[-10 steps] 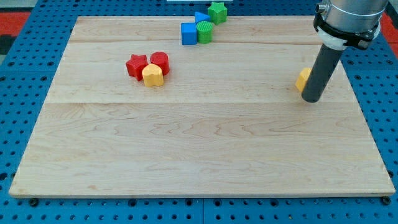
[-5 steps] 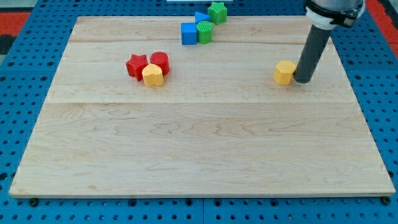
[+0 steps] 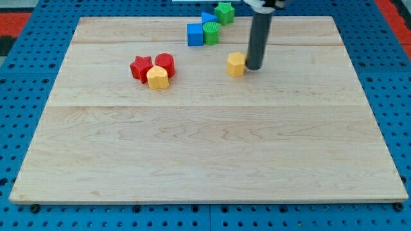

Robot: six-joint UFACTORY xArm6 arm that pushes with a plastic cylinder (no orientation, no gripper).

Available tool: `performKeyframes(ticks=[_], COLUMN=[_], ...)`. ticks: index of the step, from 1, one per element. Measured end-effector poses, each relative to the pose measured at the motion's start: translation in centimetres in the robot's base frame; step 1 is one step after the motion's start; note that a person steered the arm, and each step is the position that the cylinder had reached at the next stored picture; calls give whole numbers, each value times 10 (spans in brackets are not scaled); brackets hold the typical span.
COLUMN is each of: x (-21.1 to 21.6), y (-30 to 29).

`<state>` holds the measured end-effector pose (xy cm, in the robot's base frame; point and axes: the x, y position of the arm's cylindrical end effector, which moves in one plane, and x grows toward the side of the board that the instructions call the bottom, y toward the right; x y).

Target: Move yellow hexagon to the left of the yellow heart

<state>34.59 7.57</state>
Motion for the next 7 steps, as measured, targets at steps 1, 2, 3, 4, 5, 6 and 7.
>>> performKeyframes(ticks=[1,2,3,4,5,6,7], x=[2,6,6,-17,-51,-55,-25], y=[-45,-94,-130,-108,-79,-109,-149])
